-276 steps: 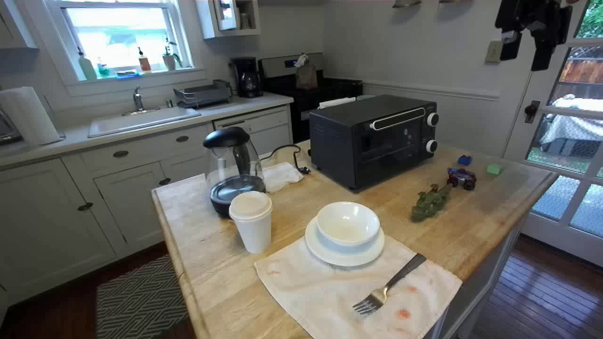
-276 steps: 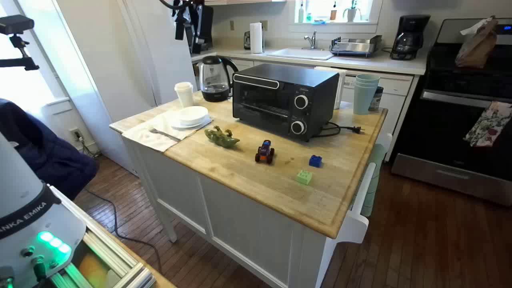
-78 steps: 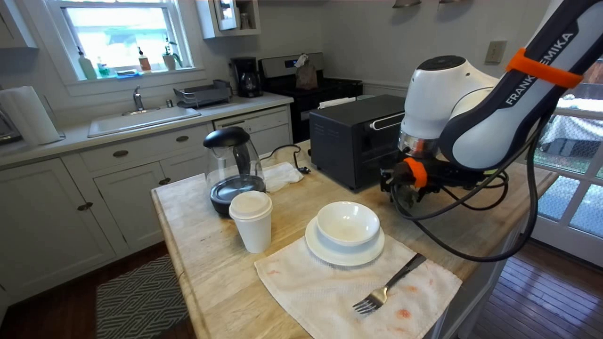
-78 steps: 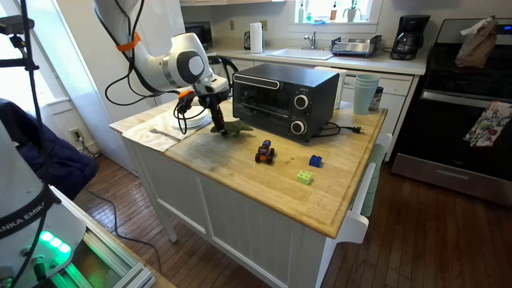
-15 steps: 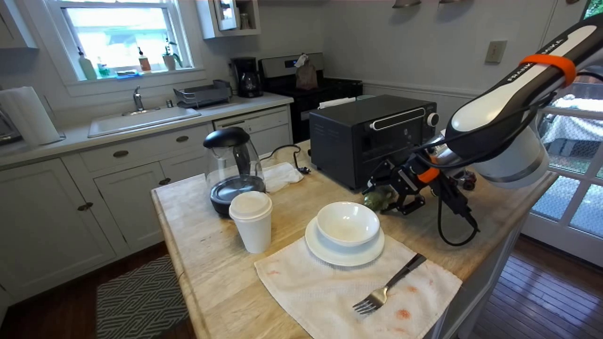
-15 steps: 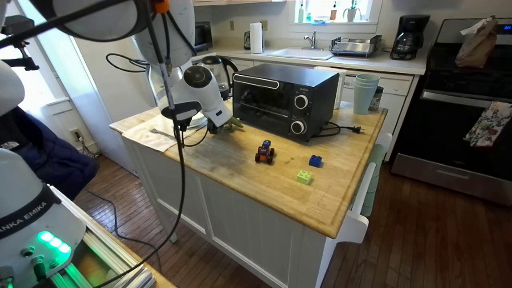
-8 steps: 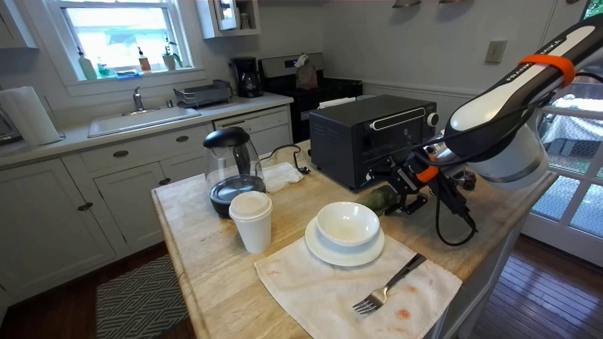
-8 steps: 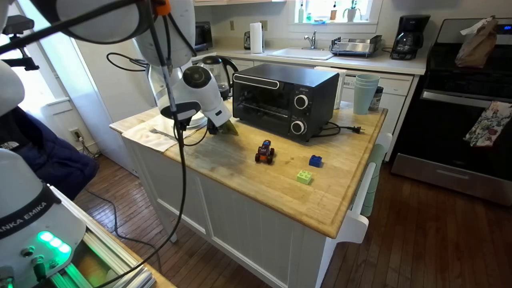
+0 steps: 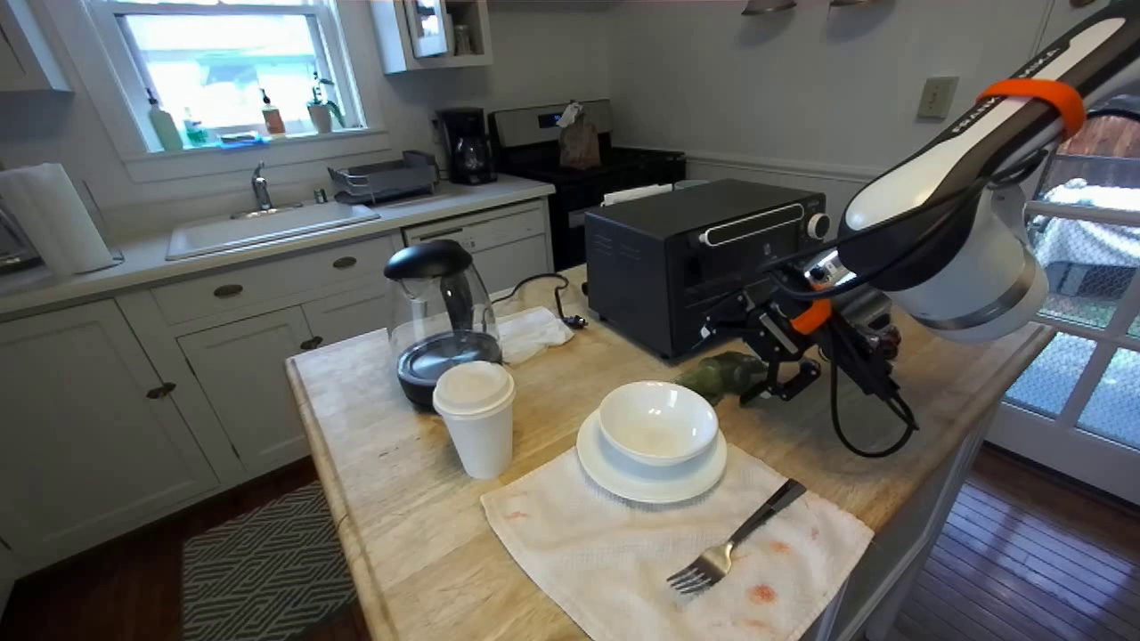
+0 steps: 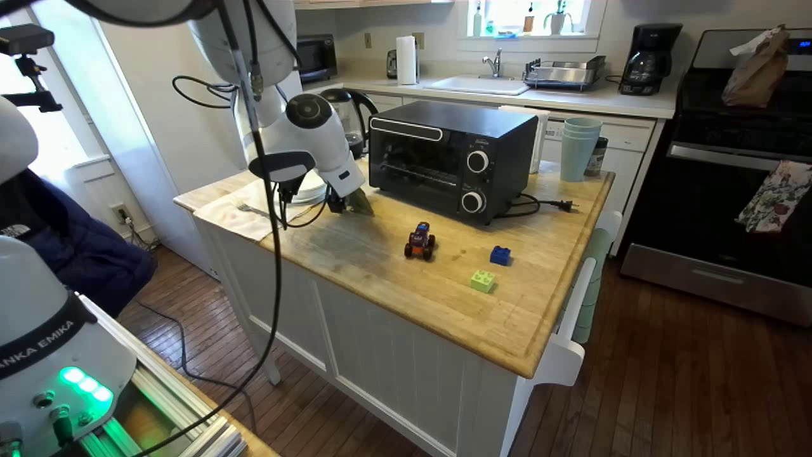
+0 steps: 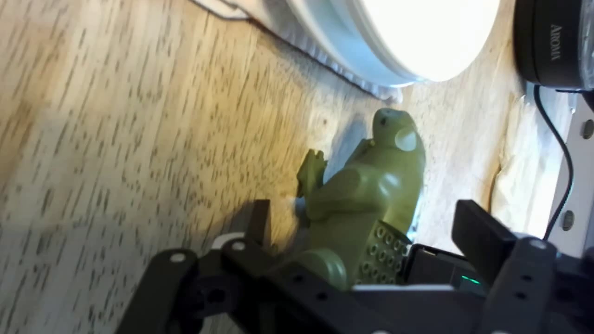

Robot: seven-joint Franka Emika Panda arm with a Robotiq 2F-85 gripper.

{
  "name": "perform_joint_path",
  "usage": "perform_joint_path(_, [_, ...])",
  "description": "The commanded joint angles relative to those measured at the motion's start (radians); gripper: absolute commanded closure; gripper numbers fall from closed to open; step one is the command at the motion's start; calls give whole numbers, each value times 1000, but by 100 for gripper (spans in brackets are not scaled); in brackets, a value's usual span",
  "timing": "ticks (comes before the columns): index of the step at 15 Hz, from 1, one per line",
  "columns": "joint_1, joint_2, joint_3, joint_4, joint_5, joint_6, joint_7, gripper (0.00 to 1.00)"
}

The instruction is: Put the green toy upright

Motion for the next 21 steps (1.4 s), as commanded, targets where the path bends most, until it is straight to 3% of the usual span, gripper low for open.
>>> perform_joint_path(1, [34, -224, 6, -69, 106, -74, 54, 0])
perform_joint_path(6, [83, -463, -15, -111, 191, -211, 49, 0])
perform_joint_path(8, [100, -562, -26, -122, 210, -333, 25, 0])
perform_joint_path(9, [110, -612, -53, -134, 140, -390, 82, 0])
perform_joint_path(14, [139, -850, -85, -154, 22, -638, 168, 0])
perform_joint_path(15, [314, -911, -245, -151, 70, -679, 122, 0])
perform_joint_path(16, [168, -919, -108, -157, -43, -700, 188, 0])
perform_joint_path(17, [195, -947, -131, -158, -84, -722, 194, 0])
perform_joint_path(21, [178, -1022, -98, -148, -241, -791, 218, 0])
